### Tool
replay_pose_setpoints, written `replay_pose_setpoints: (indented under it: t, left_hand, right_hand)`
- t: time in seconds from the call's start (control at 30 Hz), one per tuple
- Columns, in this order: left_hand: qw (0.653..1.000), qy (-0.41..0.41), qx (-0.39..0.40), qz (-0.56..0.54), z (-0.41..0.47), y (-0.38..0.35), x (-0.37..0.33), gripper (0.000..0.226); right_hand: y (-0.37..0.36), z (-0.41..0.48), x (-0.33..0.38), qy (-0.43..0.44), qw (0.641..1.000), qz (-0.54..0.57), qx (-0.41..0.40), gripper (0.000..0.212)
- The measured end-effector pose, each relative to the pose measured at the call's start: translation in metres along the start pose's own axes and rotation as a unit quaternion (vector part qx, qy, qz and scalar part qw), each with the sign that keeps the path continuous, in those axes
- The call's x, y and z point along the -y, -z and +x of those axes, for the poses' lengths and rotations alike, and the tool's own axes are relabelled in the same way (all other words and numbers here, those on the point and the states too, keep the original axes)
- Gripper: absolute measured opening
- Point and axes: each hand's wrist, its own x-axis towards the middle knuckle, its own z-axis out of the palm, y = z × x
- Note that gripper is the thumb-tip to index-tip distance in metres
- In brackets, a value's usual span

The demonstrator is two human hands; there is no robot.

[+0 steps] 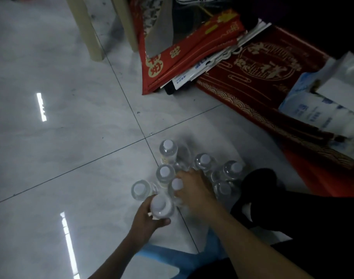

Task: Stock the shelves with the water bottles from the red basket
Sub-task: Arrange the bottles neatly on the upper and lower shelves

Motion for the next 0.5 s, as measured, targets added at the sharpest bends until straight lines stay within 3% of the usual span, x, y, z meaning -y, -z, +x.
replay_pose_setpoints:
  t: [0.07,0.33,0.5]
  left_hand:
    - [0.997,-0.009,0.024,-0.067,-0.009,0.014,-0.023,0.075]
    - [0.963,-0.146,0.088,-0.21,-0.041,0.041,-0.148,0.1]
    - [0.94,-0.204,0.129,-0.242,-0.069,0.027,-0.243,0.097]
  right_hand:
    - [0.028,-0.004,0.006,0.007,0.998,0.068,-0.014,0.025]
    - [0.146,-0.058,0.016,0.063,0.955,0.284,-0.062,0.023]
    - [0.218,-0.102,0.019,0.124,0.9,0.375,-0.181,0.011]
